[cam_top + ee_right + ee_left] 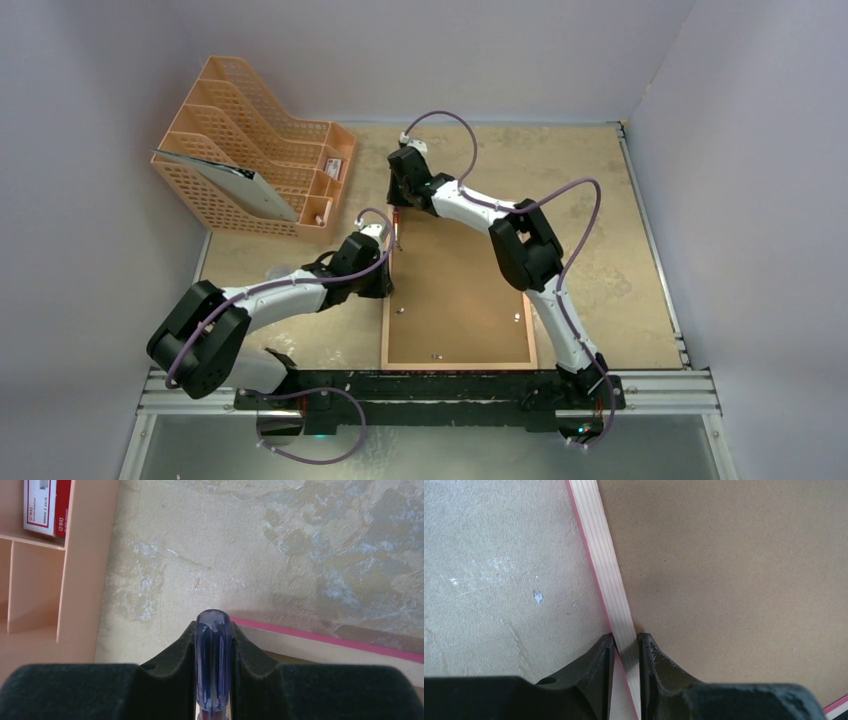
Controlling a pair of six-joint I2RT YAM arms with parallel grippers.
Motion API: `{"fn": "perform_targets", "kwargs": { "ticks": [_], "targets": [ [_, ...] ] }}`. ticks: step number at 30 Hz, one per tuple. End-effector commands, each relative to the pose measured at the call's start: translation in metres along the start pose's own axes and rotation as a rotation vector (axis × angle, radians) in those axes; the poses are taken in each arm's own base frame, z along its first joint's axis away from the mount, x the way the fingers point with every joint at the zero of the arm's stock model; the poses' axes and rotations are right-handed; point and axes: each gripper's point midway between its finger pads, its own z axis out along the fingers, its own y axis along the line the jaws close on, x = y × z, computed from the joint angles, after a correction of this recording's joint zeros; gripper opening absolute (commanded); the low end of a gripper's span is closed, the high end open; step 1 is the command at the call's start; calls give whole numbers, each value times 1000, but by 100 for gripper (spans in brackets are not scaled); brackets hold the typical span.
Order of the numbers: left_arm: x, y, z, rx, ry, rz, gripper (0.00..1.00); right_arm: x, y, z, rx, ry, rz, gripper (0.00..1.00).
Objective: Take the photo out of the frame
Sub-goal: Release the photo frame item from the photo frame, then adjust the screwdriver.
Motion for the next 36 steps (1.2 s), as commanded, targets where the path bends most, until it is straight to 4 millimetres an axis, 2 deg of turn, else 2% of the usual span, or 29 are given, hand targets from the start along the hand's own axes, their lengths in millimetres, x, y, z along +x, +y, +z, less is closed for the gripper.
{"fn": "perform_targets", "kwargs": {
  "ticks": [1, 4, 6, 11, 16, 20, 23, 32, 36],
  "targets": [
    [17, 12, -9, -44, 69, 32, 2, -8, 8, -17, 16, 10, -8, 0],
    [17, 12, -9, -43, 67, 32, 2, 4, 0, -18, 28, 31, -19, 0],
    [16, 11, -9, -42, 67, 34, 2, 3, -1, -24, 24, 27, -18, 0],
    [16, 12, -9, -44, 69, 37, 2, -28, 14, -48, -45, -28, 13, 0],
    [17, 12, -9, -42, 72, 35, 2, -59, 8, -74, -47, -110, 60, 0],
    [15, 10, -10, -44, 76, 39, 3, -80, -13, -102, -23, -206, 126, 0],
    [14, 11, -11, -47, 75, 38, 4, -89, -35, -117, -1, -273, 187, 0],
    [18, 6, -10, -16, 84, 41, 6, -92, -96, -132, 179, -351, 276, 0],
    [18, 8, -9, -27, 90, 43, 5, -94, -116, -140, 234, -378, 343, 0]
  ]
}}
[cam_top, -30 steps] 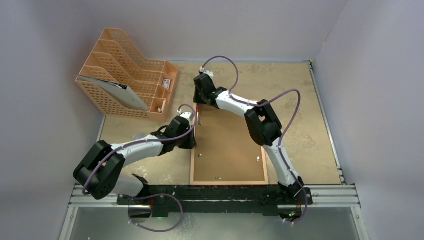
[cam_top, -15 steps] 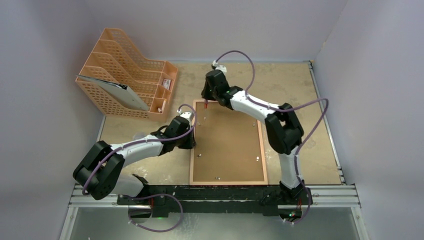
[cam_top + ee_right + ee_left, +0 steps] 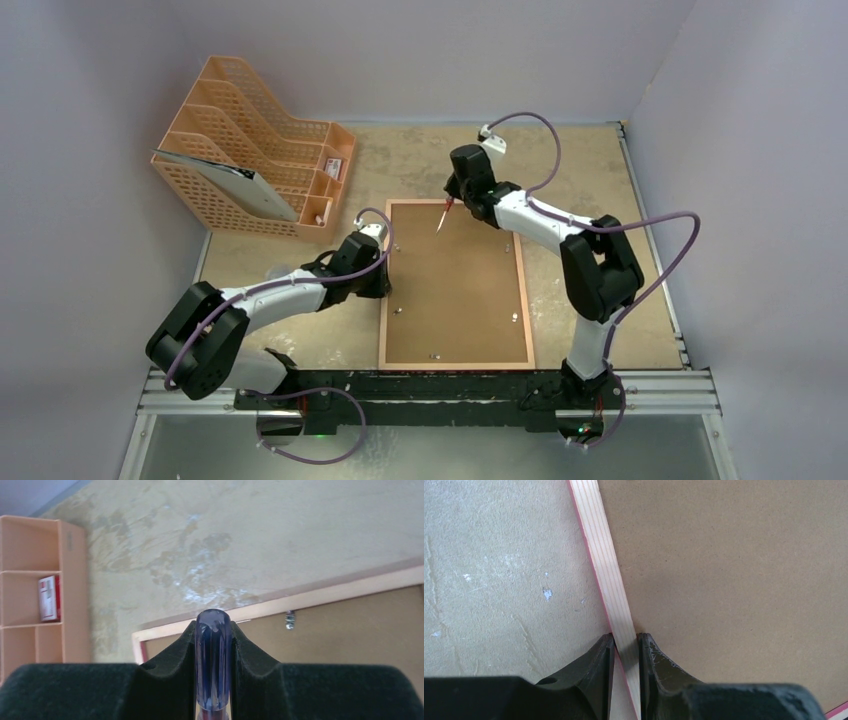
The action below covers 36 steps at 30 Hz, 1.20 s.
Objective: Take the photo out of the frame
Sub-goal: Adjust the screwdriver.
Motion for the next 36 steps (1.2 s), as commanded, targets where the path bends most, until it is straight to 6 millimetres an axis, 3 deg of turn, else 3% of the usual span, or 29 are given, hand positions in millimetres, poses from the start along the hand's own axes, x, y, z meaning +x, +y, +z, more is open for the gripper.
{"fn": "perform_targets", "kwargs": {
  "ticks": [1, 9, 21, 29, 36],
  "targets": [
    [18, 4, -6, -4, 85, 36, 5, -33, -11, -15, 57, -106, 106, 0],
    [18, 4, -6, -5, 86, 36, 5, -36, -25, -13, 151, -107, 164, 0],
    [19, 4, -6, -5, 89, 33, 5, -58, -32, -29, 108, -195, 304, 0],
    [19, 4, -6, -2, 89, 34, 5, -69, -28, -48, -28, -286, 290, 0],
    [19, 3, -6, -1, 89, 33, 5, -68, -18, -50, -106, -236, 229, 0]
  ]
}}
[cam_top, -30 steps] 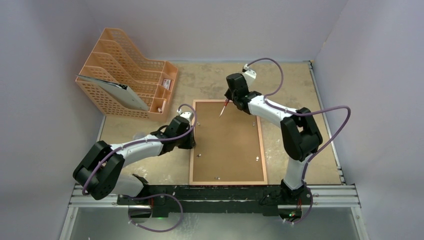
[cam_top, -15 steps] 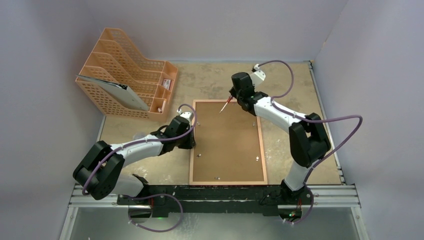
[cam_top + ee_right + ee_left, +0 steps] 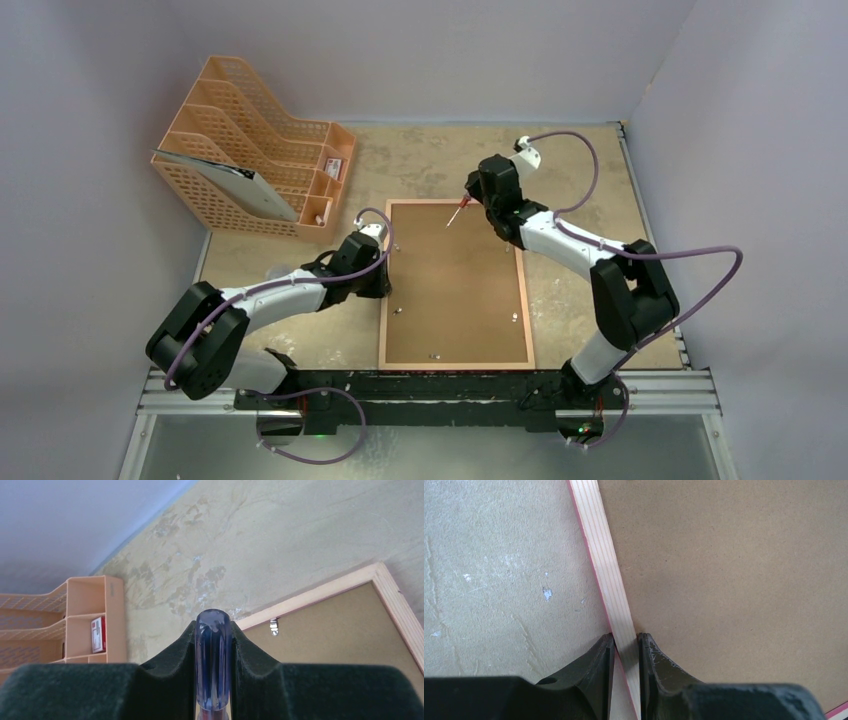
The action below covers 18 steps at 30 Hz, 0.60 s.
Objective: Take the photo out of the frame
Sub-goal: Adjust the screwdriver.
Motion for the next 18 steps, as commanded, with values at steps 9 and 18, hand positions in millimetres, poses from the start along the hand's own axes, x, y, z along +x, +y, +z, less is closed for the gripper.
{"fn": "perform_targets", "kwargs": {
  "ticks": [9, 18],
  "targets": [
    [18, 2, -9, 6, 81, 30, 5, -34, 25, -12, -177, -74, 105, 0],
    [18, 2, -11, 12, 73, 22, 5, -36, 16, -2, -153, -137, 196, 0]
  ]
}}
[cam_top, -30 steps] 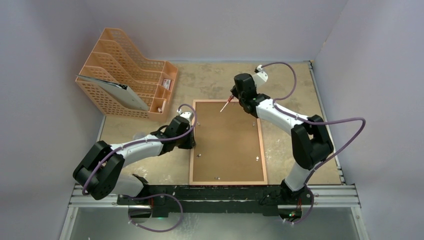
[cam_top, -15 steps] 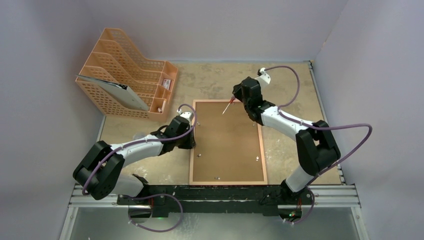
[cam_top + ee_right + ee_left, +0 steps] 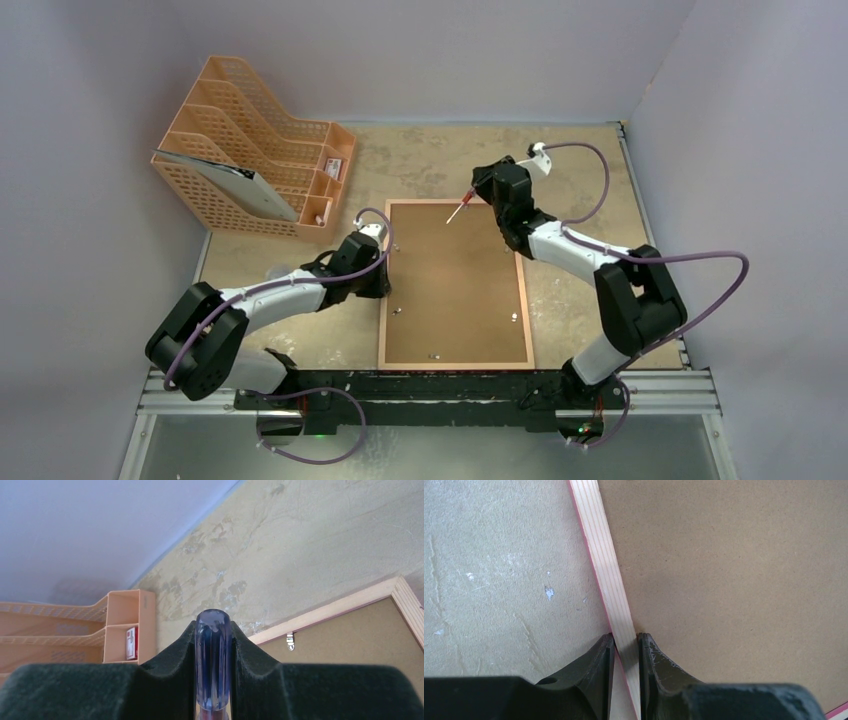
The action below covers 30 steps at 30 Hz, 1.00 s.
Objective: Take the photo out of the frame
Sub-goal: Adjust the screwdriver.
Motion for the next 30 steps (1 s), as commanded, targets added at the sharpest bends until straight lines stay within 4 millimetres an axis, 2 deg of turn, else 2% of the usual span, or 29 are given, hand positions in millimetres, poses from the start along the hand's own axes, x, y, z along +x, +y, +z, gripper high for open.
{"fn": "perform_targets", "kwargs": {
  "ticks": [1, 4, 8, 13, 15, 17, 21, 24, 26, 30],
  "targets": [
    [18, 1, -10, 15, 74, 23, 5, -21, 11, 5, -19, -103, 85, 0],
    [19, 1, -10, 15, 79, 24, 5, -14, -12, 15, 85, -114, 93, 0],
    [20, 1, -10, 15, 80, 19, 5, -27, -43, 22, 237, -207, 81, 0],
    [20, 0, -8, 16, 89, 25, 5, -36, -59, 28, 336, -259, 68, 0],
    [17, -2, -9, 21, 85, 29, 6, -36, -49, 33, 282, -223, 23, 0],
    [11, -5, -12, 30, 71, 30, 11, -32, -38, 35, 228, -162, -38, 0],
    [-9, -15, -22, 54, 12, 31, 36, -24, -22, 23, 124, -78, -118, 0],
    [-31, -27, -37, 86, -51, 36, 46, -17, -3, 7, -2, -5, -170, 0],
    [-48, -38, -49, 125, -101, 42, 51, -14, 2, -4, -45, 34, -190, 0],
    [-83, -74, -78, 278, -213, 70, 54, -11, 11, -21, -97, 97, -208, 0]
  ]
}}
